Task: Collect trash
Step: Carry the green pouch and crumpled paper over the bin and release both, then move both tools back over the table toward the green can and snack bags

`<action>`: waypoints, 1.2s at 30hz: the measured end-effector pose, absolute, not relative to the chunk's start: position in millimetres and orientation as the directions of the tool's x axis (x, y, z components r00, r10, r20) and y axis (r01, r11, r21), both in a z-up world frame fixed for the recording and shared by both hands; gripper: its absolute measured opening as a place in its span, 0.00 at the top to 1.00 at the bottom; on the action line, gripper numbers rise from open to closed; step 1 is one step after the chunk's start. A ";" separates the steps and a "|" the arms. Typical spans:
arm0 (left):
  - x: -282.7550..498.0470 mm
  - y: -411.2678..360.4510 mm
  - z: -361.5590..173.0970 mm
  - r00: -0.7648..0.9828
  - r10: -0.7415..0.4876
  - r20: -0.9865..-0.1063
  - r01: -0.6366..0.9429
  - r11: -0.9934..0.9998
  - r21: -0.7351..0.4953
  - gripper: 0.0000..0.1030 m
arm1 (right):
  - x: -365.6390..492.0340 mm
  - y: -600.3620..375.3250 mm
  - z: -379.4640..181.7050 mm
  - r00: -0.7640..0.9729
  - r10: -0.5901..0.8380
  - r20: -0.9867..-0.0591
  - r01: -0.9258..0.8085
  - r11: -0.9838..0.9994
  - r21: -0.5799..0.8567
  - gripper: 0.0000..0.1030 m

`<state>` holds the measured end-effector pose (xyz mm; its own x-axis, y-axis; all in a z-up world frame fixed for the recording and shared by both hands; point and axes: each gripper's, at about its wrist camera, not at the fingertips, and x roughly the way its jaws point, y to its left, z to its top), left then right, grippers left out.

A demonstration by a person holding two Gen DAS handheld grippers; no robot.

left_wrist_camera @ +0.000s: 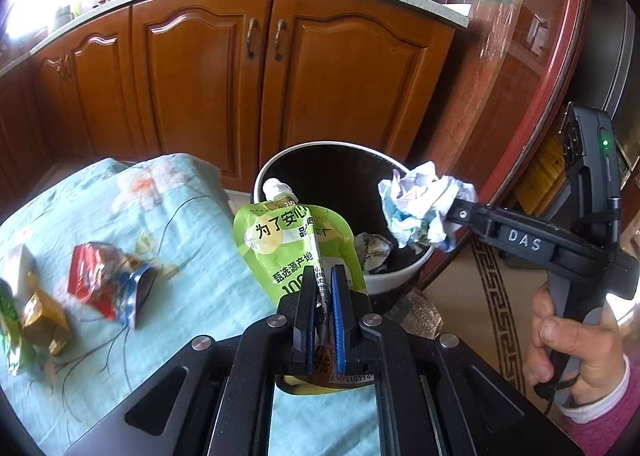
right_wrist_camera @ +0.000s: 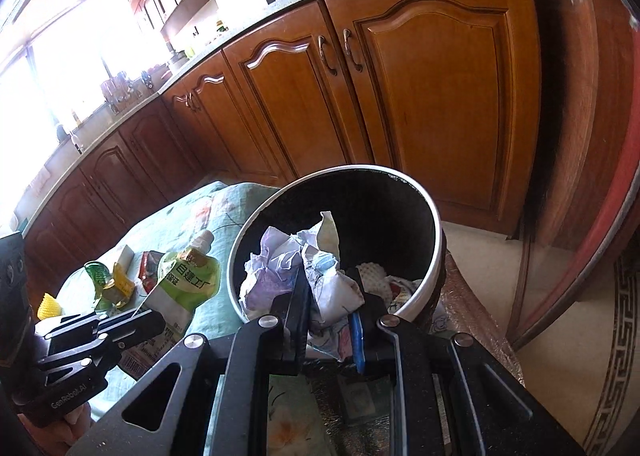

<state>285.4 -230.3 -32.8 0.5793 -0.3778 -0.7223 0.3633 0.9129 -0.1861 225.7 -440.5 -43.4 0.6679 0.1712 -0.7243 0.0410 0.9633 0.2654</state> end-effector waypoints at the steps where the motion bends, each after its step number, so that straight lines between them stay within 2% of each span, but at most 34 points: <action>1: 291.6 -233.1 -32.4 0.573 -0.380 -0.726 0.367 0.911 -0.188 0.95 | 229.4 -442.5 -44.5 0.662 0.168 -0.730 0.043 0.964 0.261 0.83; 13: 355.5 -273.3 -42.6 0.511 -0.378 -0.772 0.410 0.897 -0.167 0.94 | 274.8 -448.8 -50.3 0.583 0.119 -0.804 0.030 0.985 0.168 0.83; 19: 375.3 -283.0 -53.0 0.487 -0.361 -0.795 0.406 0.900 -0.160 0.94 | 293.5 -452.8 -56.0 0.544 0.083 -0.835 0.037 0.992 0.122 0.79; 20: 377.4 -283.8 -54.3 0.481 -0.355 -0.802 0.397 0.904 -0.161 0.92 | 294.9 -453.4 -56.1 0.539 0.082 -0.838 0.037 0.992 0.120 0.79; 22: 380.4 -280.7 -54.8 0.482 -0.358 -0.799 0.377 0.909 -0.180 0.75 | 295.9 -453.8 -55.3 0.538 0.079 -0.839 0.036 0.993 0.116 0.75; 25: 376.4 -277.4 -50.2 0.504 -0.366 -0.782 0.366 0.911 -0.191 0.57 | 297.5 -451.5 -52.9 0.543 0.081 -0.836 0.034 0.992 0.118 0.62; 32: 348.1 -257.2 -43.8 0.562 -0.354 -0.748 0.323 0.926 -0.195 0.48 | 283.4 -450.0 -50.5 0.577 0.096 -0.811 0.040 0.989 0.146 0.50; 34: 333.6 -247.6 -45.4 0.580 -0.343 -0.739 0.298 0.933 -0.199 0.43 | 275.9 -450.3 -50.2 0.594 0.110 -0.797 0.042 0.985 0.167 0.44; 36: 318.2 -237.5 -47.1 0.595 -0.338 -0.729 0.276 0.938 -0.209 0.42 | 265.0 -448.7 -50.1 0.612 0.126 -0.781 0.043 0.981 0.191 0.40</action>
